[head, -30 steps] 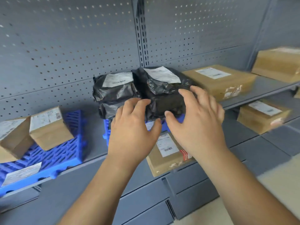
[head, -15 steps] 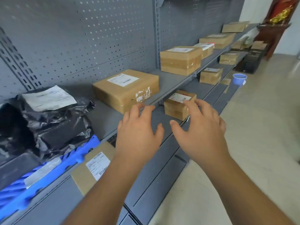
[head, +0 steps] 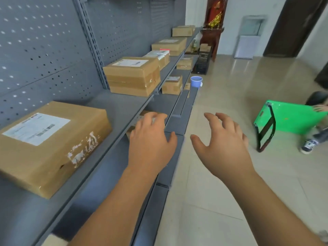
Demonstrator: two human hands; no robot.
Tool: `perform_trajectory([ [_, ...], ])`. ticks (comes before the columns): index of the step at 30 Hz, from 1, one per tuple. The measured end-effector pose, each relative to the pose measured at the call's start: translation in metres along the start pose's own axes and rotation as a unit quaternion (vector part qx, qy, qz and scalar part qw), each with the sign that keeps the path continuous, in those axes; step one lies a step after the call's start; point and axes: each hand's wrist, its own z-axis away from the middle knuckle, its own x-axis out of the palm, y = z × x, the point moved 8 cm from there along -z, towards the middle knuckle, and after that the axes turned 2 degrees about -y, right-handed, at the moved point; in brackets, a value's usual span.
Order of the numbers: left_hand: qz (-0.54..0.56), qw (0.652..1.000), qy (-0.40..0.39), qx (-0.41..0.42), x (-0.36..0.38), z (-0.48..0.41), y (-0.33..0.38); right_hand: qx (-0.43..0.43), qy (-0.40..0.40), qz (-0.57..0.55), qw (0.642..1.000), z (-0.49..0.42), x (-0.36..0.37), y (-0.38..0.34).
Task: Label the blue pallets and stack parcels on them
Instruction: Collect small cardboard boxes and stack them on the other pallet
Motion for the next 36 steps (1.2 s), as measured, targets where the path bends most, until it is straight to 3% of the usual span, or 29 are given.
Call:
perform_trajectory([
  [9, 0.059, 0.994, -0.068, 0.067, 0.079, -0.088, 0.036, 0.111, 0.026, 0.036, 0.993, -0.065, 0.011, 0.065],
  [19, 0.050, 0.989, -0.088, 0.109, 0.167, -0.192, 0.098, 0.152, 0.054, 0.008, 0.987, -0.174, 0.023, 0.150],
  [27, 0.051, 0.991, -0.080, 0.091, 0.236, -0.296, 0.169, 0.155, 0.069, -0.020, 0.985, -0.303, 0.004, 0.246],
  [36, 0.046, 0.995, -0.088, 0.020, 0.297, -0.400, 0.174, 0.122, 0.027, -0.040, 0.991, -0.426, 0.038, 0.285],
])
